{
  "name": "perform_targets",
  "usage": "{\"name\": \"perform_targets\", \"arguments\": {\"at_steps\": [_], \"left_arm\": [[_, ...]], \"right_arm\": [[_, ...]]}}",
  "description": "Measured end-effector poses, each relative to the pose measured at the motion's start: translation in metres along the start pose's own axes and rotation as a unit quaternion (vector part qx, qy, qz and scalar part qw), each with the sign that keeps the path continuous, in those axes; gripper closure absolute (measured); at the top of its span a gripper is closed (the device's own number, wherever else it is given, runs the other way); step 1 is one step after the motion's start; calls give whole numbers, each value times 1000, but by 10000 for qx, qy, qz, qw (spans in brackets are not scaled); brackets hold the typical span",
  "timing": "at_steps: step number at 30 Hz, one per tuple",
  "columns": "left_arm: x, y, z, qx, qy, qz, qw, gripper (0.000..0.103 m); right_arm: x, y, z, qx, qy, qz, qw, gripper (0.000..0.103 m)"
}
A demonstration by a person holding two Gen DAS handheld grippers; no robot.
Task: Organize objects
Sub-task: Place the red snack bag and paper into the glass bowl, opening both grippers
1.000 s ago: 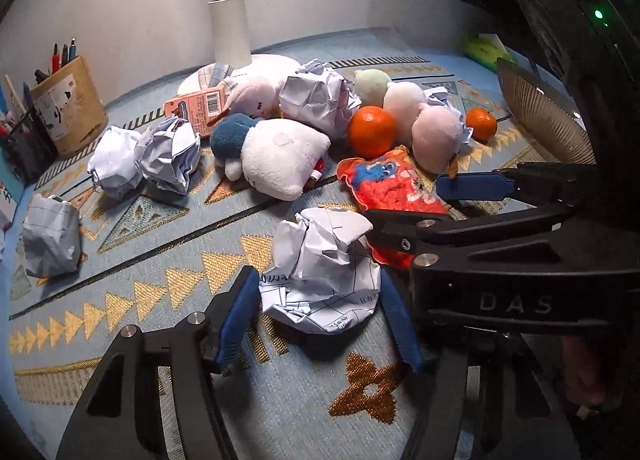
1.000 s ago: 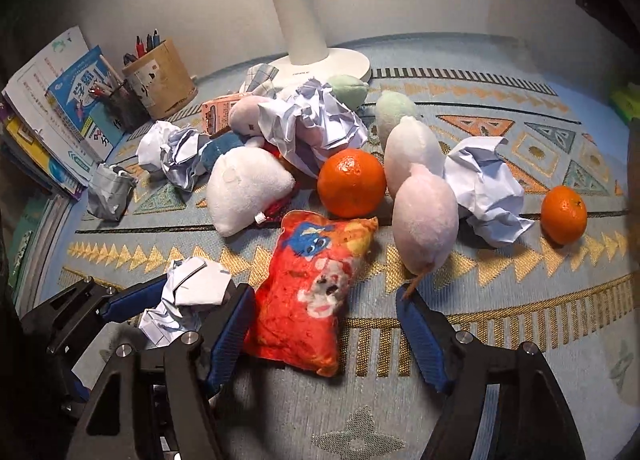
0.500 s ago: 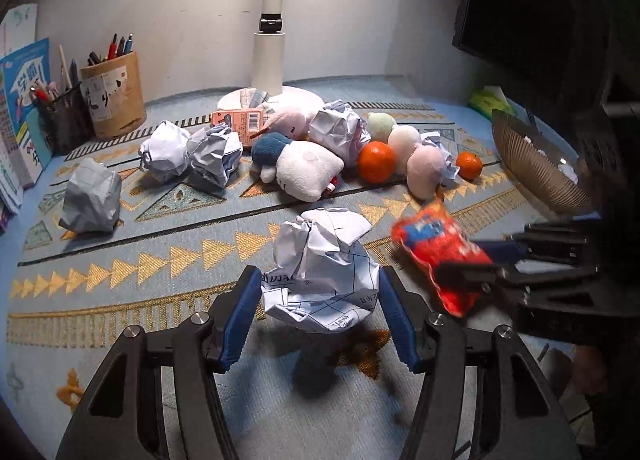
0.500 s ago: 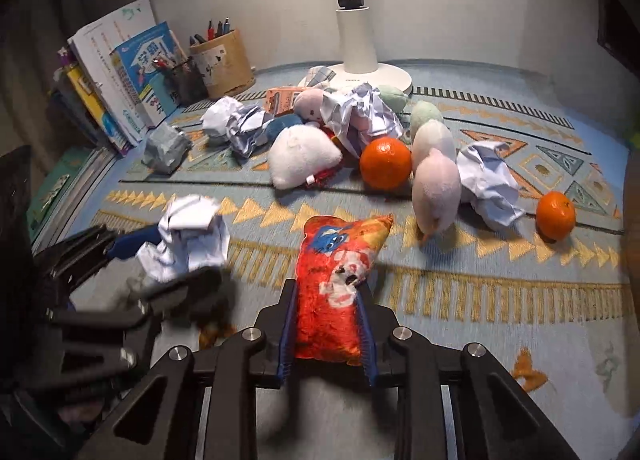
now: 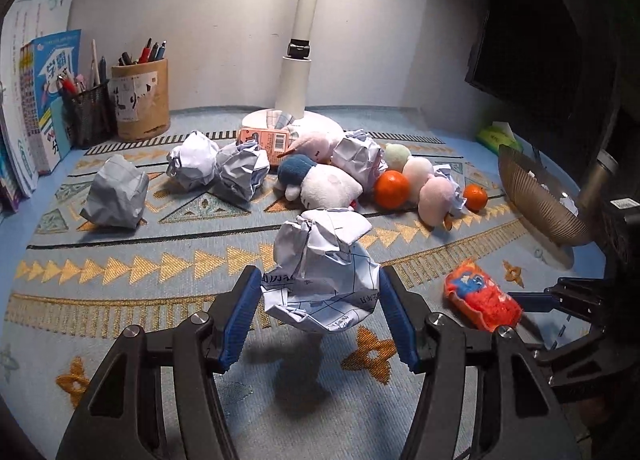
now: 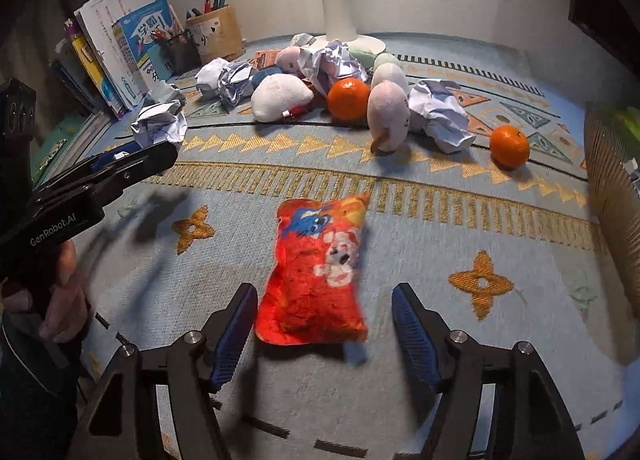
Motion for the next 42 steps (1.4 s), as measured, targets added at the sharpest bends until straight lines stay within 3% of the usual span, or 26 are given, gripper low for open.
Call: {"name": "perform_targets", "arguments": {"at_steps": [3, 4, 7, 11, 14, 16, 19, 23, 26, 27, 28, 31, 33, 37, 42], "left_arm": [[-1, 1, 0, -10, -15, 12, 10000, 46], [-1, 0, 0, -7, -15, 27, 10000, 46], [0, 1, 0, -16, 0, 64, 10000, 46], [12, 3, -1, -115, 194, 225, 9995, 46], [36, 1, 0, -180, 271, -136, 9994, 46], [63, -3, 8, -78, 443, -350, 9984, 46], [108, -8, 29, 103, 748, -667, 9949, 46], [146, -10, 50, 257, 899, -1051, 9901, 45], [149, -11, 46, 246, 870, -1024, 9906, 45], [147, -10, 43, 201, 850, -967, 9915, 45], [144, -10, 40, 156, 828, -891, 9925, 45], [129, -8, 32, 19, 705, -752, 9947, 45], [118, -10, 28, -20, 616, -700, 9956, 45], [99, -14, 21, -19, 418, -694, 9967, 45], [95, -7, 10, -189, 242, -783, 9965, 45]], "right_arm": [[-17, 2, -1, 183, -131, -606, 9979, 38], [-20, 1, -1, 234, -178, -653, 9974, 51], [-26, -3, -2, 375, -290, -779, 9958, 63], [-10, -23, -6, 567, -10, -158, 9983, 66], [18, -48, -6, 782, 349, -23, 9963, 66], [45, -73, -6, 1012, 601, -152, 9929, 82], [90, -112, -4, 1297, 979, -318, 9862, 82], [117, -104, -7, 765, 716, 253, 9942, 82], [88, -80, -24, 419, 279, 494, 9975, 63], [76, -73, -27, 386, 152, 561, 9976, 49], [64, -64, -28, 324, 6, 630, 9975, 46], [40, -39, -23, 145, -212, 581, 9980, 46], [34, -24, -20, 18, -349, 201, 9992, 46], [26, -19, -23, 42, -481, -206, 9986, 59], [34, -33, -28, 171, -81, 141, 9997, 74]]}}
Point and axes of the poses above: each gripper's, at about its wrist camera, not at the fingertips, and y roughly the way its jaws point, x to its right, z to its top, the point moved 2 cm from there along y, roughly the way its jaws point, and after that the axes turned 4 degrees about -x, right-handed, at the moved point
